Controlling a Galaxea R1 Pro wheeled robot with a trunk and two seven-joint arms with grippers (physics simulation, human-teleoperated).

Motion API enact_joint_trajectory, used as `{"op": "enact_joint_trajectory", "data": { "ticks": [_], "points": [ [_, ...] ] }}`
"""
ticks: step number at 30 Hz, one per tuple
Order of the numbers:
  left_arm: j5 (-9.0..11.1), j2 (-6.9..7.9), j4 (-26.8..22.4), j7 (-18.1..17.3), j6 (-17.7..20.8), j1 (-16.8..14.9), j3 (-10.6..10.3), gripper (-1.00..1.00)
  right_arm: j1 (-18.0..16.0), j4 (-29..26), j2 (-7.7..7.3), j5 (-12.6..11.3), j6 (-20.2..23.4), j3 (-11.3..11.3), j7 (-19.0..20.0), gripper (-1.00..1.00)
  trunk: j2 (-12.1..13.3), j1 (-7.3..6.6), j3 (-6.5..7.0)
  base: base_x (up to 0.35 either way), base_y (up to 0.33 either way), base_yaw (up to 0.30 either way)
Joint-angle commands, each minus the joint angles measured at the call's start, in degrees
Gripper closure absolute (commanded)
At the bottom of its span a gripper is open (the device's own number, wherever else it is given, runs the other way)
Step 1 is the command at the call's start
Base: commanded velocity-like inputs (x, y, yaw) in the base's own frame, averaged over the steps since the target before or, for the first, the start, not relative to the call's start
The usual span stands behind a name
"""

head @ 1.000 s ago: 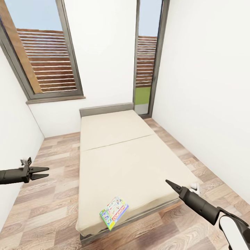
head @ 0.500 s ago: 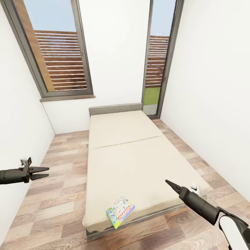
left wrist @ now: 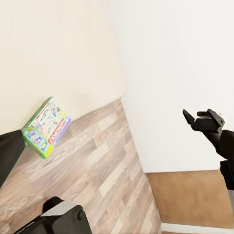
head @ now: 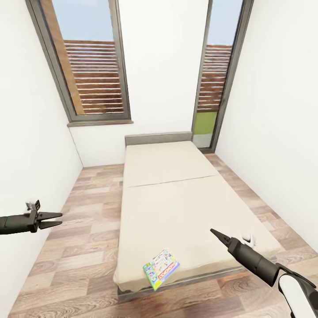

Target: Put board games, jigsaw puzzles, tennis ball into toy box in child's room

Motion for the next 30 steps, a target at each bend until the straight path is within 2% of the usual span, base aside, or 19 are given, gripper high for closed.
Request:
{"op": "enact_joint_trajectory", "data": {
  "ticks": [1, 11, 30],
  "points": [
    [0.2, 0.06, 0.1, -0.3, 0.6, -0.1, -0.4, -1.00, 0.0, 0.0, 0.01, 0.0, 0.4, -0.1, 0.1, -1.00, -0.1, 0.02, -0.10, 0.000, 0.000, 0.180],
    [0.2, -0.01, 0.0, -0.3, 0.6, -0.1, -0.4, -1.00, 0.0, -0.1, 0.01, 0.0, 0.3, 0.3, 0.2, -1.00, -0.1, 0.02, 0.09, 0.000, 0.000, 0.181],
    [0.2, -0.01, 0.1, -0.3, 0.6, -0.1, -0.4, -1.00, 0.0, -0.1, 0.01, 0.0, 0.3, 0.8, 0.2, -1.00, -0.1, 0.02, 1.67, 0.000, 0.000, 0.121]
  ]
}}
